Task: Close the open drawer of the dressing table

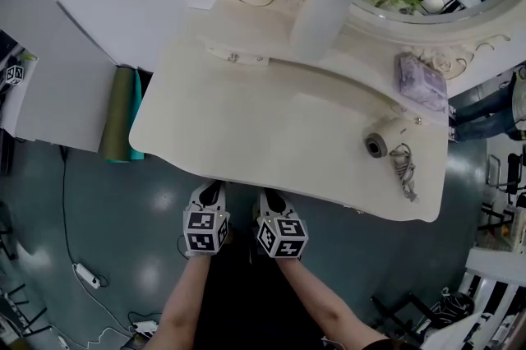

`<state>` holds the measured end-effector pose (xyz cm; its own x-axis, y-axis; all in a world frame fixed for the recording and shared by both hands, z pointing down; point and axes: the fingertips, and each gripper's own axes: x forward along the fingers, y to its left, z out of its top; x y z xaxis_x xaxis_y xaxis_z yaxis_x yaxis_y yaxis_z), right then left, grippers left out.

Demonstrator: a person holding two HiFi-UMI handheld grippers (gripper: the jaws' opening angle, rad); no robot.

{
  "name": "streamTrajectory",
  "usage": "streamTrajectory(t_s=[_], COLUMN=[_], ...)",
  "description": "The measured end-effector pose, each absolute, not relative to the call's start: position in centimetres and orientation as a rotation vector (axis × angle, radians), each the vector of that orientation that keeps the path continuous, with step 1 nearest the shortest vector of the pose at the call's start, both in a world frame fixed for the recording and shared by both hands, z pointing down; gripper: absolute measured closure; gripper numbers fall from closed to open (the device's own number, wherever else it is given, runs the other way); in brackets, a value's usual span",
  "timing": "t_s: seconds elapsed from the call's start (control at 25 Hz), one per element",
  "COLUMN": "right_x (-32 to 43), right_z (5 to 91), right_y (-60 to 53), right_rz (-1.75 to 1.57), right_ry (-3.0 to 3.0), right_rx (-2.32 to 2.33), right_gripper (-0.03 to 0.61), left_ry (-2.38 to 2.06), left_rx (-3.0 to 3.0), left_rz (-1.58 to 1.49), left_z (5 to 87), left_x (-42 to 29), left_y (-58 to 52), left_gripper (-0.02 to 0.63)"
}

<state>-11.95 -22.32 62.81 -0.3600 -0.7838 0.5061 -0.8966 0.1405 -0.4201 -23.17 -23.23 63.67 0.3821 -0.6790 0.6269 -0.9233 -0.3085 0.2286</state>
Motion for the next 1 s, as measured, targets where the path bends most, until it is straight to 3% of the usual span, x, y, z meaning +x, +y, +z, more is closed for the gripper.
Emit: streamTrajectory(t_s=[0.48,1.0], right_x=[-9.9,-12.2], right_z=[57.4,43.4], right_y=[-19.6,-17.1], right_rz=[1.034,0.792], right_ry=[-2.253,-2.546], right_rx=[1.874,2.107], right_gripper=[0.563,0.563], left_ry=[-1.276,-1.173], left_rx=[2.207,2.47], left_rz=[0.482,0.225], left_z=[58.9,47.0], left_x=[-22.0,-20.9], left_y=[-19.2,-17.3], left_gripper=[0.609,0.609])
